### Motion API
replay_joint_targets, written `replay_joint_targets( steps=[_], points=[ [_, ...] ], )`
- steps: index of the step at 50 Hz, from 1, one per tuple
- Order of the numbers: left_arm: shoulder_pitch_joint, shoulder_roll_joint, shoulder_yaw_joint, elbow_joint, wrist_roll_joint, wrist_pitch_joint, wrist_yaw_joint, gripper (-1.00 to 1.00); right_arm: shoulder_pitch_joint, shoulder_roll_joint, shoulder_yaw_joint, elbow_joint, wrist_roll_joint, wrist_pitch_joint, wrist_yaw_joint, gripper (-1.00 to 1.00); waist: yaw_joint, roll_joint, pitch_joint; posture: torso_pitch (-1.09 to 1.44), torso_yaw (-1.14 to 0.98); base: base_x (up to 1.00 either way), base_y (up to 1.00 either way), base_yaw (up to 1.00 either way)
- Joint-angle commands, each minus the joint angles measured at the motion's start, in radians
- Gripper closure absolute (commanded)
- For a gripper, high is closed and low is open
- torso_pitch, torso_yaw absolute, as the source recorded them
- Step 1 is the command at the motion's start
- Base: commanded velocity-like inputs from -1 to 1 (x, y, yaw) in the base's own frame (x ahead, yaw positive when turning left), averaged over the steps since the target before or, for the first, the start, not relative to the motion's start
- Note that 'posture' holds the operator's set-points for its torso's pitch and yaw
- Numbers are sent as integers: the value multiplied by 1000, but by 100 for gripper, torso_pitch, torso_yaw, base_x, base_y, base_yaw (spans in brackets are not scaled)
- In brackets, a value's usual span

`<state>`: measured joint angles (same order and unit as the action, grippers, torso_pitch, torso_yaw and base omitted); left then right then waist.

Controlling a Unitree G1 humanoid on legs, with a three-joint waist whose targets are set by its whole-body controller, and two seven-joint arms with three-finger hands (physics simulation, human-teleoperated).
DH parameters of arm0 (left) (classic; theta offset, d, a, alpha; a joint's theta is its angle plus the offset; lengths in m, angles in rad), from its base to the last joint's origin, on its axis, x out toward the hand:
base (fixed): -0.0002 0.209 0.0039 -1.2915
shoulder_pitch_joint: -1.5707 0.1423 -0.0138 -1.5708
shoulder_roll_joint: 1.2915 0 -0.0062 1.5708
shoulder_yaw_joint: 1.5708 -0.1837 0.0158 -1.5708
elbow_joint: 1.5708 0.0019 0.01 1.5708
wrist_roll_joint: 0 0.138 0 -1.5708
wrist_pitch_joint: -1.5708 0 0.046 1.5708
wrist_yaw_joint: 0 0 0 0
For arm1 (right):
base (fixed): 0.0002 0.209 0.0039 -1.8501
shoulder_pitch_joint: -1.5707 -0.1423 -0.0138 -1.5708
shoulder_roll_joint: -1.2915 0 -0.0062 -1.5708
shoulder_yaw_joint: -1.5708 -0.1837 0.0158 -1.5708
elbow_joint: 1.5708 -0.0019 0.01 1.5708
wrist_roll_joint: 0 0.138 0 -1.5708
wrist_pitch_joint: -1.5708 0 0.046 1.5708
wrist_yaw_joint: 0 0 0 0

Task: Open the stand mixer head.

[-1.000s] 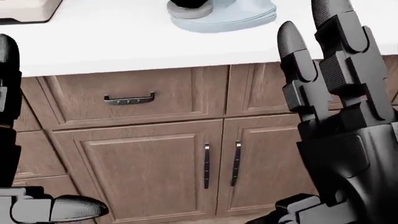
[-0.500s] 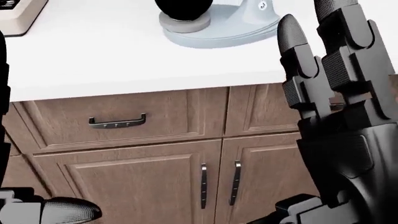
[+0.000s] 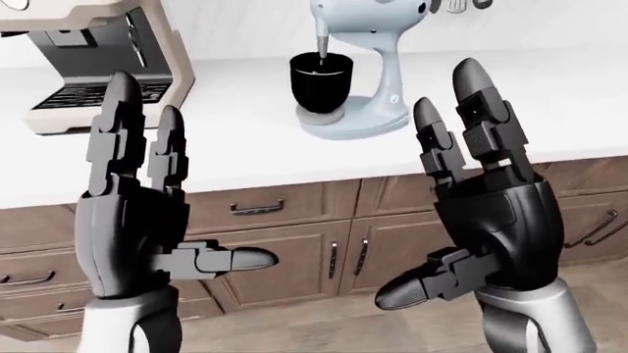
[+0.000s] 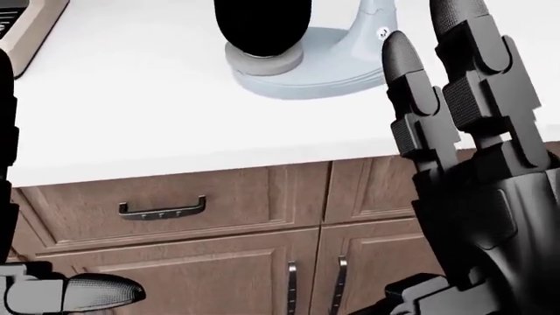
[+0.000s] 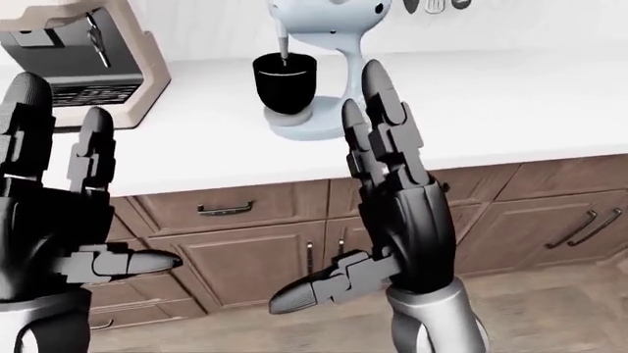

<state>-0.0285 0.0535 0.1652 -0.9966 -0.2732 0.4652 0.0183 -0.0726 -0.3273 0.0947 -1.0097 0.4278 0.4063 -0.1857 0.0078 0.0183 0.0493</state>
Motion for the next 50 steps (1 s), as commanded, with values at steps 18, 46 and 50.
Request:
replay_joint_targets(
  steps=[18, 46, 50],
  points=[
    [-20, 3, -3, -44, -8, -28, -5, -100, -11, -6, -24, -37, -9, -48, 10, -100, -37, 29, 34, 0, 0, 49, 0, 0],
    [-19, 9, -3, -50, -9, -31, -2, -100, -20, 31, -42, -37, -43, -23, 22, -100, -29, 68, -41, 0, 0, 11, 0, 0],
    [-10, 18, 1, -51, -39, -48, 8, -100, -20, 29, -46, -37, -40, -22, 19, -100, -10, 25, -28, 0, 0, 5, 0, 0]
  ],
)
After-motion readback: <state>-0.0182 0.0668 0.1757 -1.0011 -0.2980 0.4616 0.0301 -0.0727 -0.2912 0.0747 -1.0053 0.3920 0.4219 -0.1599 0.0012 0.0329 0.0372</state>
